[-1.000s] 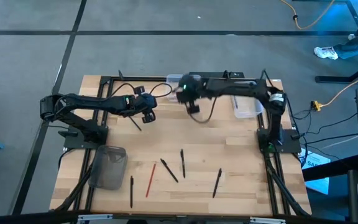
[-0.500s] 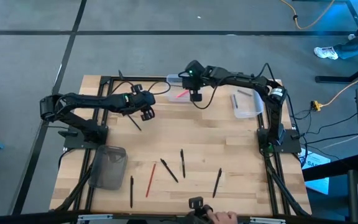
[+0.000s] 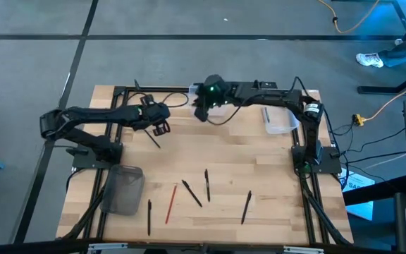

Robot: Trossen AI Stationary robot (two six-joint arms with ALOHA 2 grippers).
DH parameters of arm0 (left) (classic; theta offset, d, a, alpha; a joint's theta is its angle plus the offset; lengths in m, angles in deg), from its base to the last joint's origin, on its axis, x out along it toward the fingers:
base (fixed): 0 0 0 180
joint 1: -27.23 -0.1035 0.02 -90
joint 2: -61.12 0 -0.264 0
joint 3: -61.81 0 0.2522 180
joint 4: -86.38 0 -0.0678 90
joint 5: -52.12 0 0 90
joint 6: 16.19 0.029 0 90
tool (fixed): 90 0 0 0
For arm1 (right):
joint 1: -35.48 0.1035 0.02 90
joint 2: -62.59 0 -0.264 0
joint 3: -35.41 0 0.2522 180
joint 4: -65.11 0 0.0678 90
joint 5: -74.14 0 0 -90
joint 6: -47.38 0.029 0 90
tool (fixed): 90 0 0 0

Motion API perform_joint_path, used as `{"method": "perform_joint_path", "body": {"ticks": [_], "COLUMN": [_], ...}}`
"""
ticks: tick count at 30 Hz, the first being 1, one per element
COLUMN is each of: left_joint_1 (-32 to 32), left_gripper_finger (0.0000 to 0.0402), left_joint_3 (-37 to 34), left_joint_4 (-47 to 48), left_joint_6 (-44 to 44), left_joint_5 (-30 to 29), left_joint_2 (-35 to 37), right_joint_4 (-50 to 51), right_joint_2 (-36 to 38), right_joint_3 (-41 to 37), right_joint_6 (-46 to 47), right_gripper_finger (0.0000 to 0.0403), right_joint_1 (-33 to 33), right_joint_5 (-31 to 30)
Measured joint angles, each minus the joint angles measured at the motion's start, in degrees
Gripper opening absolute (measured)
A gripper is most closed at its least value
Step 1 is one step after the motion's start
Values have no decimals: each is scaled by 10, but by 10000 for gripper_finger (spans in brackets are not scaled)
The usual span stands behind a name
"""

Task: Sort crayons/erasers/pens/pencils in bins
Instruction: Put the blue pencil into the left transparent bin

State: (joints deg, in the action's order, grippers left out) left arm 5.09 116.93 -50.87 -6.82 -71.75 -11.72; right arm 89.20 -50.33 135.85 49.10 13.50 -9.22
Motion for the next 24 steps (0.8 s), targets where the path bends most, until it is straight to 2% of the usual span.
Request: {"method": "perform_joint_path", "body": {"ticks": [7,10,13,17,22,24], "left_joint_1": [-25,-25,-18,-10,-5,-6], "left_gripper_finger": [124,124,124,124,124,124], "left_joint_3": [0,0,0,0,0,0], "left_joint_4": [41,41,41,60,82,85], "left_joint_6": [-61,-77,-83,-86,-89,-90], "left_joint_5": [-13,-15,-15,-15,-14,-15], "left_joint_2": [144,207,259,312,351,358], "right_joint_4": [-170,-207,-186,-110,-27,4], "right_joint_2": [-83,-134,-194,-295,-405,-437], "right_joint_3": [-3,39,121,271,444,485], "right_joint_6": [94,102,103,99,85,86], "right_gripper_finger": [119,119,119,119,119,119], "right_joint_1": [96,124,147,170,183,183], "right_joint_5": [-68,-79,-100,-119,-161,-171]}}
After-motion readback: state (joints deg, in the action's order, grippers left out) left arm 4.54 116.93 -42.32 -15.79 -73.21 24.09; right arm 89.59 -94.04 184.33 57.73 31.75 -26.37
